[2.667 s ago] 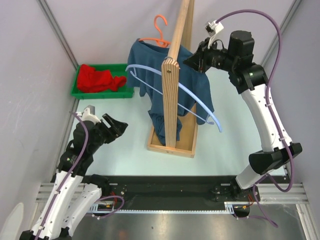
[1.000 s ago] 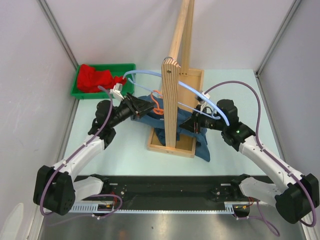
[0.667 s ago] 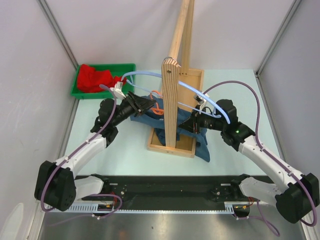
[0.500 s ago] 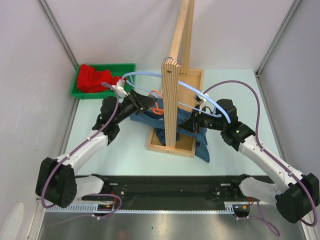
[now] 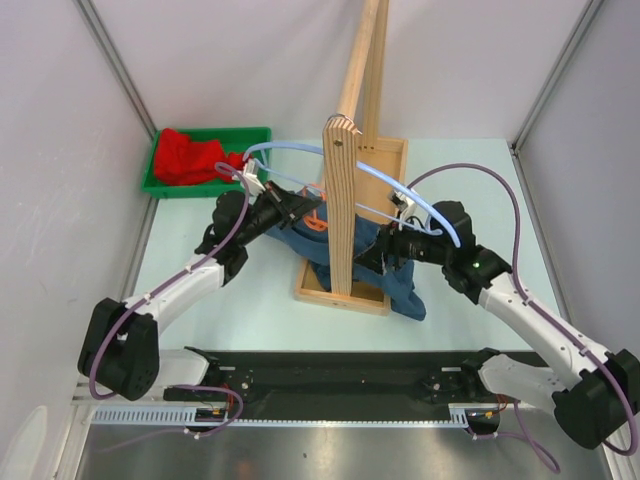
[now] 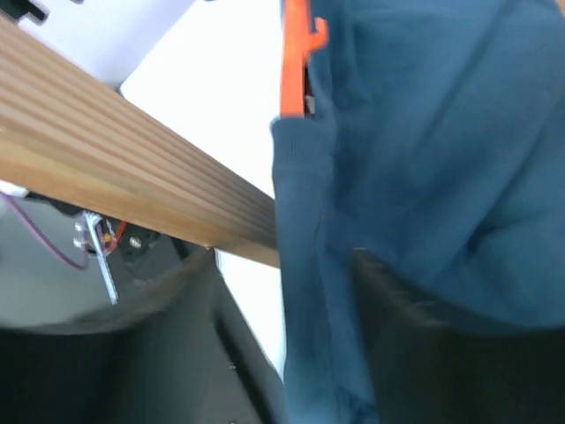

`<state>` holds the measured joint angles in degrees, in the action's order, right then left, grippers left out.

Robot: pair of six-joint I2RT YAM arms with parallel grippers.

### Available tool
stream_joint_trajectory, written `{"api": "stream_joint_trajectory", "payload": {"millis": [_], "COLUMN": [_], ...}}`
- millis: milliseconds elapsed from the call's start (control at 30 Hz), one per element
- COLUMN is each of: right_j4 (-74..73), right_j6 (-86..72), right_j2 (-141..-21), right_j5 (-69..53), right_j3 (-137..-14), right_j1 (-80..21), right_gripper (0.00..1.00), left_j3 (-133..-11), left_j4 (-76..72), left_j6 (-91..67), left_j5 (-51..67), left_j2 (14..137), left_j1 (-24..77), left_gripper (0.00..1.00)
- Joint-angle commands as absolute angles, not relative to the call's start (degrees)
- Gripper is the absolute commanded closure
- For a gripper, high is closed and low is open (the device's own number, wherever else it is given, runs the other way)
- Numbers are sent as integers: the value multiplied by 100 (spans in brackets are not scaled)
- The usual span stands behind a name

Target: Remove the t-shirt from the hanger

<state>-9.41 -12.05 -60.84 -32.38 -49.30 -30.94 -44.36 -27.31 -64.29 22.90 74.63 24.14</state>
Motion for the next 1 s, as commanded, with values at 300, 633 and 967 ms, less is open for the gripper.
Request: {"api": "stream_joint_trajectory", "payload": {"millis": [300,633,967], "right_j4": [-1082,-686,-1852], "right_j6": [-2777,-3234,-3410], "right_j2": [-3851,-3393,-3384], "right_j5": [-1890,-1451,-538], "right_j3": [-3112,-2461,-3207], "right_j1": [-3102,-3103,-3111], "right_gripper": [7,54,100], "left_j3": [-5053,-5185,-5124], "left_j4": [-2031,-1969,-2083], "left_j6": [-6521,-6609,-6557], "left_j5": [1635,1661,1530], "left_j2": [7313,7339,7470], "left_j1": [2426,2426,2426], "left_gripper": [100,100,100]}}
